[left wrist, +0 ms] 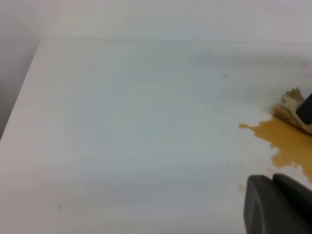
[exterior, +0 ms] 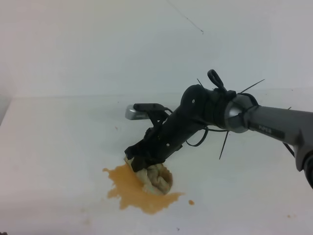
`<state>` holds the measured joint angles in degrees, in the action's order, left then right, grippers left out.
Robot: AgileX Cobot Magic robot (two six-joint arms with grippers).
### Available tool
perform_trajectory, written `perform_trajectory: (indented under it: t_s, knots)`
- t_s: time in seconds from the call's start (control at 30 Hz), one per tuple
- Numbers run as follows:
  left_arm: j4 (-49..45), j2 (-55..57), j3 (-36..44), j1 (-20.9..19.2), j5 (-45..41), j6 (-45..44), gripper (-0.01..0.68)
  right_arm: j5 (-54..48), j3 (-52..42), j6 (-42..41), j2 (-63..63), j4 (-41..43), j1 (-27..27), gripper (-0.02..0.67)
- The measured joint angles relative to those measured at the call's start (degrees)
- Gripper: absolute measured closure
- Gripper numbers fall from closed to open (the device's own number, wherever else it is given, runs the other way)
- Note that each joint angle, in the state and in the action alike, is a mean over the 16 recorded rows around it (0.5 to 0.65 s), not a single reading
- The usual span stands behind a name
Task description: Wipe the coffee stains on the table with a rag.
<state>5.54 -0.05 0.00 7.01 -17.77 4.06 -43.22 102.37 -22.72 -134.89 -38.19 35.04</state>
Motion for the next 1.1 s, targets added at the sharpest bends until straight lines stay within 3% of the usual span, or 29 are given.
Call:
perform_trajectory:
  t_s: [0.73,1.1]
  knots:
    - [0.0,0.0,0.0,0.0,0.0,0.0,0.675,-11.25,1.82,-3.96,-1.06,-0.09,3.12,0.628]
    - [0.0,0.0,0.0,0.0,0.0,0.0,0.675,-13.76,11.14,0.43,-1.16,0.8,3.6,0.628]
